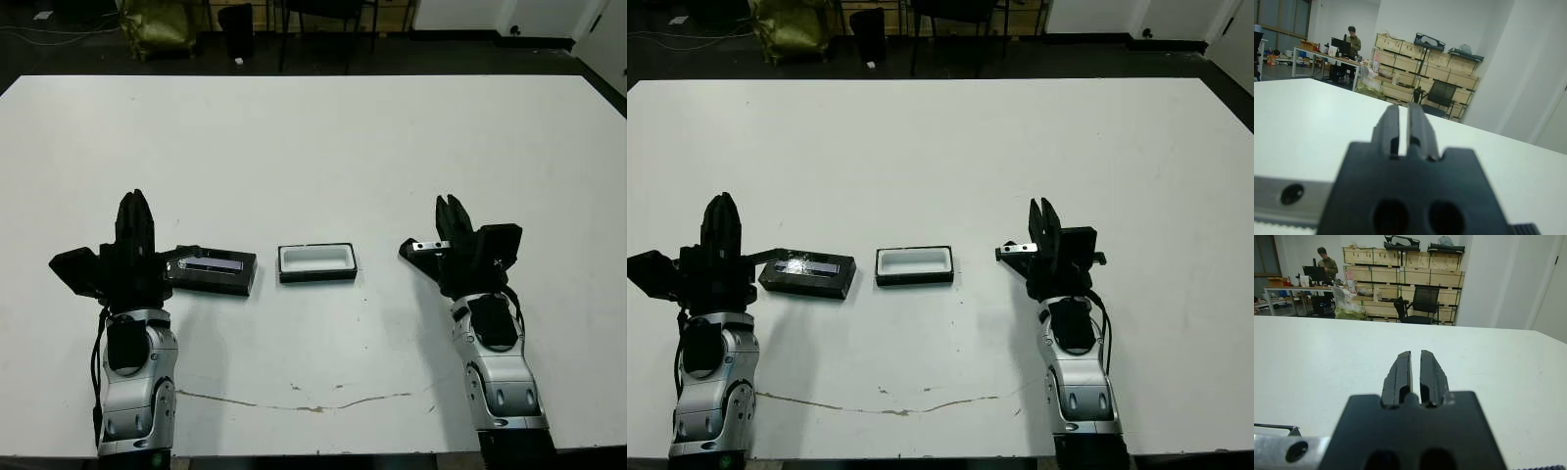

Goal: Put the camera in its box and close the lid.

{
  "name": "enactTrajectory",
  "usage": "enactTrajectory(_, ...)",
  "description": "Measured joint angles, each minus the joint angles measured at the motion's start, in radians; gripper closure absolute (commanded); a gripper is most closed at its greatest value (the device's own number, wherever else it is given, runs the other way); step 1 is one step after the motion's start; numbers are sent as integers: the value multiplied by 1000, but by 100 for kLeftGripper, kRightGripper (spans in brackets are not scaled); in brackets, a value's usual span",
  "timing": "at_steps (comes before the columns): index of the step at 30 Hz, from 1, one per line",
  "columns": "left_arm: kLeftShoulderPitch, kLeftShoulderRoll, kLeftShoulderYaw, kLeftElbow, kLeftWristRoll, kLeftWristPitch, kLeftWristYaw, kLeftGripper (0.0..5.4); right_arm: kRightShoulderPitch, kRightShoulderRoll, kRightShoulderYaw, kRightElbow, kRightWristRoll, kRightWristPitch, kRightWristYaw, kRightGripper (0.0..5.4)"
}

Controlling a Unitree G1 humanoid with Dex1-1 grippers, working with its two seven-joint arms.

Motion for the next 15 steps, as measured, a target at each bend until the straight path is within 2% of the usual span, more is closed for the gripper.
enactTrajectory(15,0,-2,-13,-3,7,11,7,535,0,-4,2,5,0,-1,10,540)
